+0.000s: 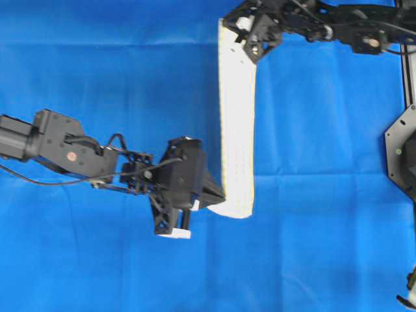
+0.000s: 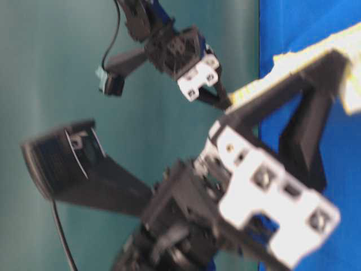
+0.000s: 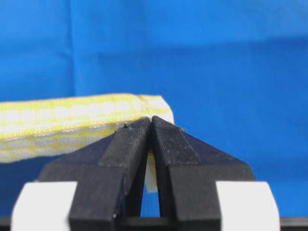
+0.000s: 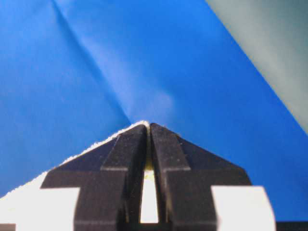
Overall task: Fold the yellow towel.
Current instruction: 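Lay the strip vertically on the table, lowering both held ends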
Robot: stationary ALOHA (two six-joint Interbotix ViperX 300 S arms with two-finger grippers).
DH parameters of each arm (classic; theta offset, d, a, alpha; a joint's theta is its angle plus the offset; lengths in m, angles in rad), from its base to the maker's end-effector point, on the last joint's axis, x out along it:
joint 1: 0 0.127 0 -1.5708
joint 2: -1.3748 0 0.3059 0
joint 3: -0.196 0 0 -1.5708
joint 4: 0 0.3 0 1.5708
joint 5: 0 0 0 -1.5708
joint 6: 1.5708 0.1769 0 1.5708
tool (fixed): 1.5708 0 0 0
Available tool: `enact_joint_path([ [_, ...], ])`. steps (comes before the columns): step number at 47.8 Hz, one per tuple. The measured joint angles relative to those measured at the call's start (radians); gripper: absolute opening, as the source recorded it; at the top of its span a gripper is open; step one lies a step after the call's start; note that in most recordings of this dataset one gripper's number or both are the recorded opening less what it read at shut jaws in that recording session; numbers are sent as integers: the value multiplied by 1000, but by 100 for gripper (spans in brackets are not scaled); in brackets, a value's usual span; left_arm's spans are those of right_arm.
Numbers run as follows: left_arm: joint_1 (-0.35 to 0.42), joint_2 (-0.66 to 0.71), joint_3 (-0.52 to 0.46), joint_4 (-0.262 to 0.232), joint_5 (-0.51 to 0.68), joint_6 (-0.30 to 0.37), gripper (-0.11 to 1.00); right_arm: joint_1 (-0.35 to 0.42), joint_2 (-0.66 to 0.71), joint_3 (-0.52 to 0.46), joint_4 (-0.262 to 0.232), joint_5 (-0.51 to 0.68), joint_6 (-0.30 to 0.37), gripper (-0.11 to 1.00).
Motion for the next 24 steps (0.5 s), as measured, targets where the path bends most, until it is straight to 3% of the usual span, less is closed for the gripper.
enact_joint_path([
  [14,-14,-63,127,-2,-48,-64,2,29,74,-75,-2,0,0,2],
  [24,-20,-72,143,0,-49,-66,2,37,91,-83,-2,0,2,2],
])
